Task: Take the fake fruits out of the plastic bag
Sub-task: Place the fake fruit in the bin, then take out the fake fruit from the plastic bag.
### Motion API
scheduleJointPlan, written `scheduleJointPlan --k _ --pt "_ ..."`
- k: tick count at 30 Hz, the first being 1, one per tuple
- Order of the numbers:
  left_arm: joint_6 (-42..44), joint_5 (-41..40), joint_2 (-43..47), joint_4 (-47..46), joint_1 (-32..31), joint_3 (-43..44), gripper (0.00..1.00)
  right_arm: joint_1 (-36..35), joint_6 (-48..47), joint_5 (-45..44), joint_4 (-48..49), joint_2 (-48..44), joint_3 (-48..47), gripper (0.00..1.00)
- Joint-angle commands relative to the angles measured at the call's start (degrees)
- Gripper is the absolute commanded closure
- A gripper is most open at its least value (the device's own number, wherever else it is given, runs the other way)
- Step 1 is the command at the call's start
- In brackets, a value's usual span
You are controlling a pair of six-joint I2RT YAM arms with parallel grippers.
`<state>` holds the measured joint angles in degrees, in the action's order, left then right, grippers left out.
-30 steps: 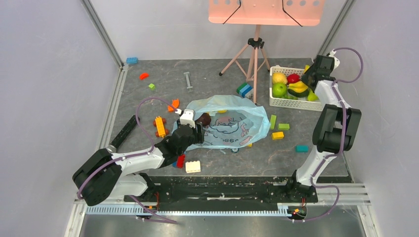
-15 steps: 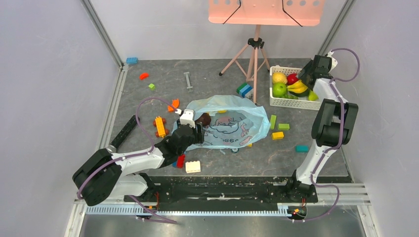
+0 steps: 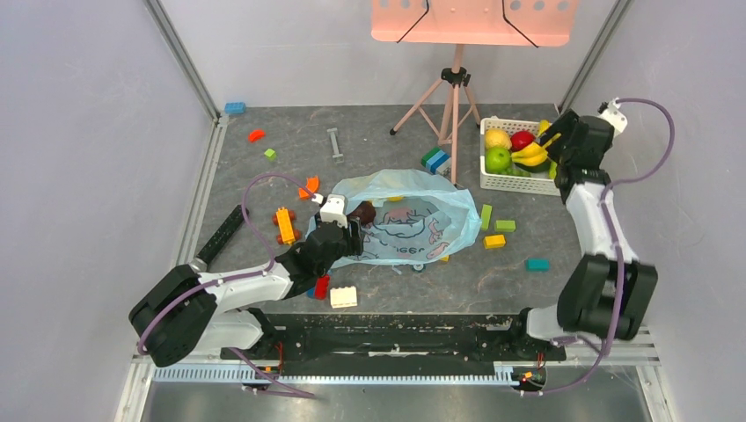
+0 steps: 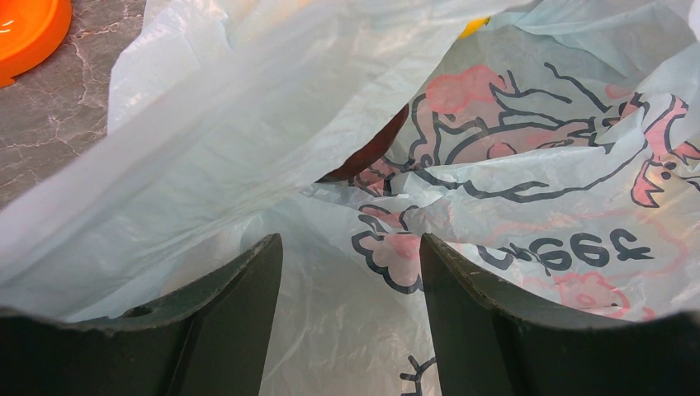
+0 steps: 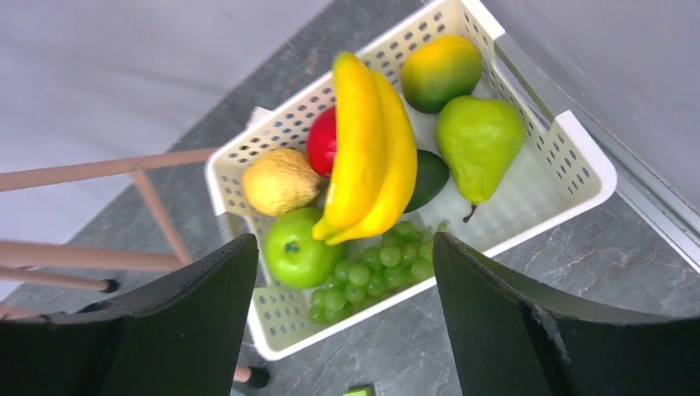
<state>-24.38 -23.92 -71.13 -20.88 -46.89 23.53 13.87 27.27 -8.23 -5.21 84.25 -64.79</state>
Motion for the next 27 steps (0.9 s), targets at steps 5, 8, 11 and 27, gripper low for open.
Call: scheduleJointPlan --k 5,8,11,27 --pt "2.7 -1.7 0.7 -1.2 -0.1 1.1 0.31 -10.3 -3.0 -0.3 3.7 -21.5 9.2 0.22" --pt "2.6 -1.7 0.8 -1.2 -0.1 1.1 0.31 -18.4 -4.9 -1.0 3.1 -27.5 11.0 0.23" --pt "2.6 -1.7 0.6 -1.2 -0.1 1.1 0.31 -25.5 -6.3 -1.1 1.2 -32.3 11.3 0.24" --pt "2.7 -1.7 0.6 -1.2 -0.1 1.1 0.31 -64.4 -20.8 1.5 -6.3 -27.5 10.0 0.26"
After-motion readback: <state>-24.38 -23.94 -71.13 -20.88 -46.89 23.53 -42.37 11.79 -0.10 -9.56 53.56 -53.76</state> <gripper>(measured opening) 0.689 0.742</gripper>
